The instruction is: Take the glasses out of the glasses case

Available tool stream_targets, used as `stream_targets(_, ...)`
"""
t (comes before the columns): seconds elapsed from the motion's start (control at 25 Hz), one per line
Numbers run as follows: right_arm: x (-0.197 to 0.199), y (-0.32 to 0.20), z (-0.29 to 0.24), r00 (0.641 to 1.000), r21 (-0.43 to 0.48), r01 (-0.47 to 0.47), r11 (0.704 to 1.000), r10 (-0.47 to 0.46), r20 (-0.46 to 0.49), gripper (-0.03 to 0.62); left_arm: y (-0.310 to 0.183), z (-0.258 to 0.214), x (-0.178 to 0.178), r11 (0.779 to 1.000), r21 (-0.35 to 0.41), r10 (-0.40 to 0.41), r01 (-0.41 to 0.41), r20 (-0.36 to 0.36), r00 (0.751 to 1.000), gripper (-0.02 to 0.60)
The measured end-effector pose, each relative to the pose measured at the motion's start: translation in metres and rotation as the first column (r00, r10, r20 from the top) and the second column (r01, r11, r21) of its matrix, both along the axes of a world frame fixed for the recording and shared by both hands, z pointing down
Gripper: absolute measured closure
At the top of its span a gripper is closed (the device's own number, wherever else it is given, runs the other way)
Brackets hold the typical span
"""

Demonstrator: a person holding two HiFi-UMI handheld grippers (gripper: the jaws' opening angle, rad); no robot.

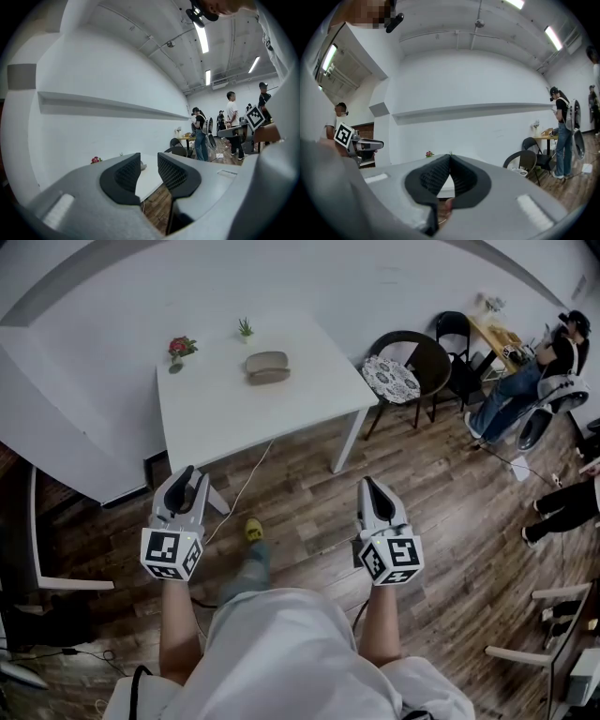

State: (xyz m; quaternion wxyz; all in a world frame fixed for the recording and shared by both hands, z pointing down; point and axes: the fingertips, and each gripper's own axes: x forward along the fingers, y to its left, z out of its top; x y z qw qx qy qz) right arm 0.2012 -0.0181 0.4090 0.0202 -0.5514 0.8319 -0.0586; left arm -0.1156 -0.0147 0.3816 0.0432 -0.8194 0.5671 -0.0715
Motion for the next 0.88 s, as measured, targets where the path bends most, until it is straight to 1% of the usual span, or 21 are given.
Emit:
stream_targets(0.16,0.000,-0.028,0.007,1.000,-0.002,-0.024,1.000,0.024,0.001,0.591,-0.030,0.008,-0.002,1.000,-0.006,0.012,-0.012,-0.002,1.000,0.469)
stream_targets(0.4,-0.007,-0.083,0.008,0.998,-0.007,-0.059,0.998,0.059,0.008,0.591,-0.085,0.014,-0.016,1.000,-0.023,0.013,-0.013,-0.013,1.000,0.469)
stream_targets(0.88,-0.054,-0.218,0.003,0.998,-0.029,-0.063,0.998,0.063,-0.001,0.591,-0.225,0.024,-0.061,0.996,-0.083,0.030,-0.034,-0.044,0.999,0.469)
